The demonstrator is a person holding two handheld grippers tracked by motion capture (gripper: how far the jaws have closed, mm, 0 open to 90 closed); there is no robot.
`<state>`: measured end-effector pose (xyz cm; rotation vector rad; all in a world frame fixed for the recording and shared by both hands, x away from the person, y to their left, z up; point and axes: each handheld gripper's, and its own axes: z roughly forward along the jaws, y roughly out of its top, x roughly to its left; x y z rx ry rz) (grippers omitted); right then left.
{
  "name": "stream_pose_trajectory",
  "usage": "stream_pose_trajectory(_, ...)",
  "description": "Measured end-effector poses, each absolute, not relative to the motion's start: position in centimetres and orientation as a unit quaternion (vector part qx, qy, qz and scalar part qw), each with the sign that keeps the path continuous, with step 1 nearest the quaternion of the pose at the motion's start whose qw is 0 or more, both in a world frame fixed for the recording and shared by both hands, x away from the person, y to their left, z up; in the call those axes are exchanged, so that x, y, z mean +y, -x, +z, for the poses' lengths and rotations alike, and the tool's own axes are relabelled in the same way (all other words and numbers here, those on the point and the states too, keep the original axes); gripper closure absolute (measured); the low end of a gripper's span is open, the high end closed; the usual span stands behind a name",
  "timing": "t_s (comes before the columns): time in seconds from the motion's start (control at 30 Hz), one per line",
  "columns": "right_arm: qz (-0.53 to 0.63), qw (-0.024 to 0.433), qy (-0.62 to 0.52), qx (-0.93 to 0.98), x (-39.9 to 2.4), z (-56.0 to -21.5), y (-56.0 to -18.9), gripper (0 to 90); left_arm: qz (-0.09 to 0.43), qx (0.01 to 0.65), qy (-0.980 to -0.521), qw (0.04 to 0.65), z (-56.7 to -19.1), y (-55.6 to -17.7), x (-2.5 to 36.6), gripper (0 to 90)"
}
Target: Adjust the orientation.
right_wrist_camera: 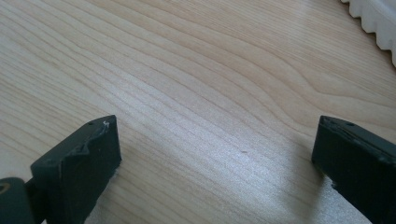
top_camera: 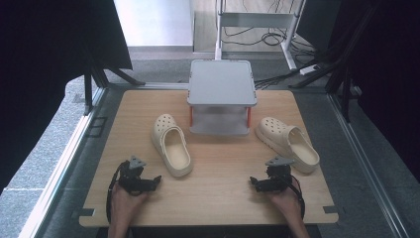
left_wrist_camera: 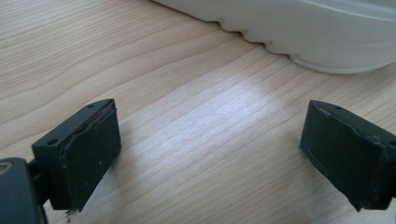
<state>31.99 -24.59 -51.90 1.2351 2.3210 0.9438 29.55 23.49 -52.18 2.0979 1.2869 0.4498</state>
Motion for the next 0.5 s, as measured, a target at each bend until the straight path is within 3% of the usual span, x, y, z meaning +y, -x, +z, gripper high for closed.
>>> stream_pose_trajectory(0.5,0.335,0.175,-0.438,0.815,-24.78,-51.83,-31.89,4.0,0.170,0.491,-0.795,0.312,-52.22,-29.61,23.44,2.2)
